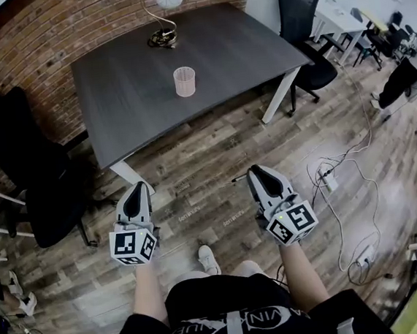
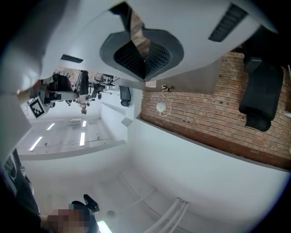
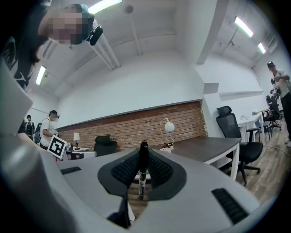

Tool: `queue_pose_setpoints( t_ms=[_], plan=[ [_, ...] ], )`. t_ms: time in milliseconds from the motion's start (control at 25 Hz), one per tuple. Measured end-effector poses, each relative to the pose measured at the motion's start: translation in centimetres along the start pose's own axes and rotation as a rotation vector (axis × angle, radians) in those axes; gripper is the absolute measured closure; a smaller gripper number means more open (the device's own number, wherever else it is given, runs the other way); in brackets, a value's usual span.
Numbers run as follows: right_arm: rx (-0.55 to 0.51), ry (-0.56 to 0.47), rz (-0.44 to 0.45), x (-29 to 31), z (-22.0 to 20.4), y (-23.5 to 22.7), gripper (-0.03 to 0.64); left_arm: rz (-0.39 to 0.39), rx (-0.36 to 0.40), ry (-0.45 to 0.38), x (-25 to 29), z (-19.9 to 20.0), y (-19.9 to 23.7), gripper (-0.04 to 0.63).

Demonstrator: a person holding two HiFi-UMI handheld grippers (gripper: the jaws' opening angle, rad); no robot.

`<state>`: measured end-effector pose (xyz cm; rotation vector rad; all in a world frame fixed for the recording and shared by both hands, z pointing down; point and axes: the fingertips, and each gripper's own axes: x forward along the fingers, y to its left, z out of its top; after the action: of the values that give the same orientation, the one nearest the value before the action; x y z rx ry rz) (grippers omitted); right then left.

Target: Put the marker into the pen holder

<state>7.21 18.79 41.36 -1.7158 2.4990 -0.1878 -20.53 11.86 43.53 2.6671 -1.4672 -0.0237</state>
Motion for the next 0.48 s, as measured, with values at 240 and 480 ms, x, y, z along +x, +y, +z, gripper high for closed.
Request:
queue_pose_setpoints(
  t_ms=[240, 480],
  plan=[
    [0.004, 0.004, 0.007, 3.9, -0.5, -0.6, 0.560, -0.011, -0.008, 0.008, 2.9, -0.7, 2.0, 0.583],
    [0.005, 0.000, 0.031, 8.3, -0.6, -2.3, 0.560, -0.008, -0.011, 0.008, 6.8, -0.9, 3.6, 0.583]
  ],
)
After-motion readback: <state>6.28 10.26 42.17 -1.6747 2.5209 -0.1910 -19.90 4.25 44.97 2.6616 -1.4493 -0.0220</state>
